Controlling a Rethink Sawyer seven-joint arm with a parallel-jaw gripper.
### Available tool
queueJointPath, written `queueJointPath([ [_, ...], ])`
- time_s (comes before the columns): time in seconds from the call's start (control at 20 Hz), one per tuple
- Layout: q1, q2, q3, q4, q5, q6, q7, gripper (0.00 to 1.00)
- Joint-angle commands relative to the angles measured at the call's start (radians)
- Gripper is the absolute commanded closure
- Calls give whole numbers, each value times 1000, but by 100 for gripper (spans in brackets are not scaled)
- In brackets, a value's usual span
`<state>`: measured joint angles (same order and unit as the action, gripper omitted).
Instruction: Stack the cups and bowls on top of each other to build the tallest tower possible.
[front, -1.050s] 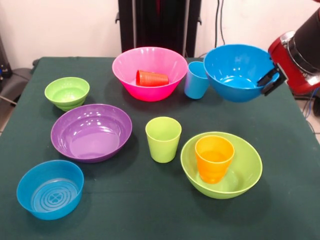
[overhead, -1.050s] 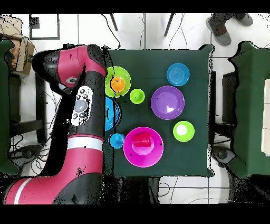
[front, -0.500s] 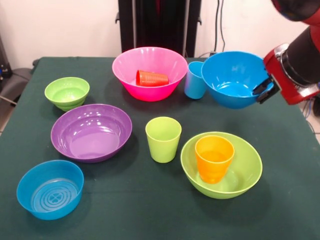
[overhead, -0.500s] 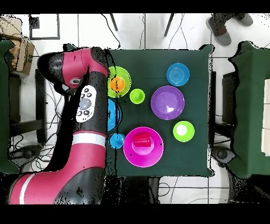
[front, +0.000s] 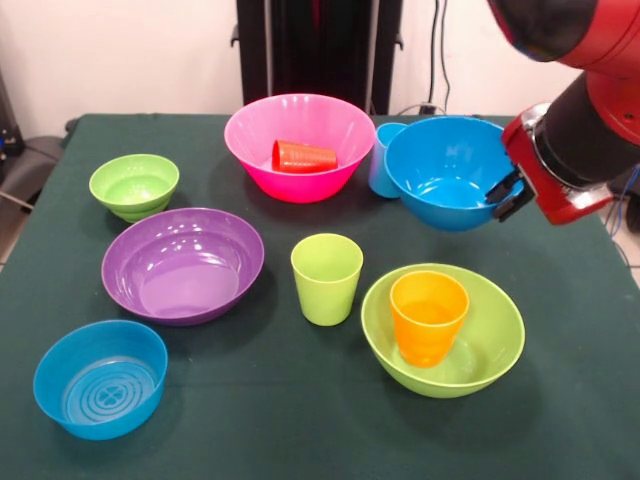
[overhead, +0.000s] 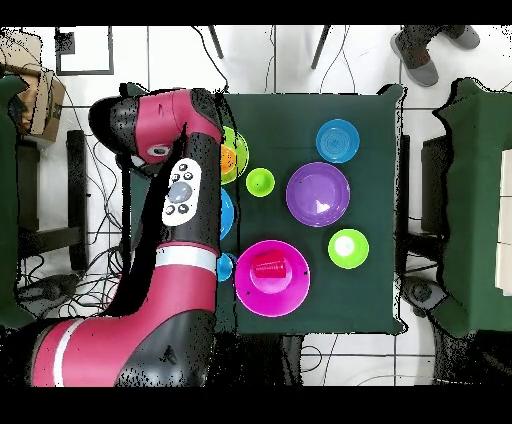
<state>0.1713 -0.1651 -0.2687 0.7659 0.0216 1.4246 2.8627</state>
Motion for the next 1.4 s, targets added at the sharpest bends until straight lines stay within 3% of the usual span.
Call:
queueJointPath([
  [0.05,-40,8,135,7,-46,2,-282,100],
  [0.7,-35,16,145,-50,-50,97,-265,100],
  [1.15,-38,38,137,-234,-53,327,-292,100],
  [1.4,-42,65,131,-309,-50,394,-301,100],
])
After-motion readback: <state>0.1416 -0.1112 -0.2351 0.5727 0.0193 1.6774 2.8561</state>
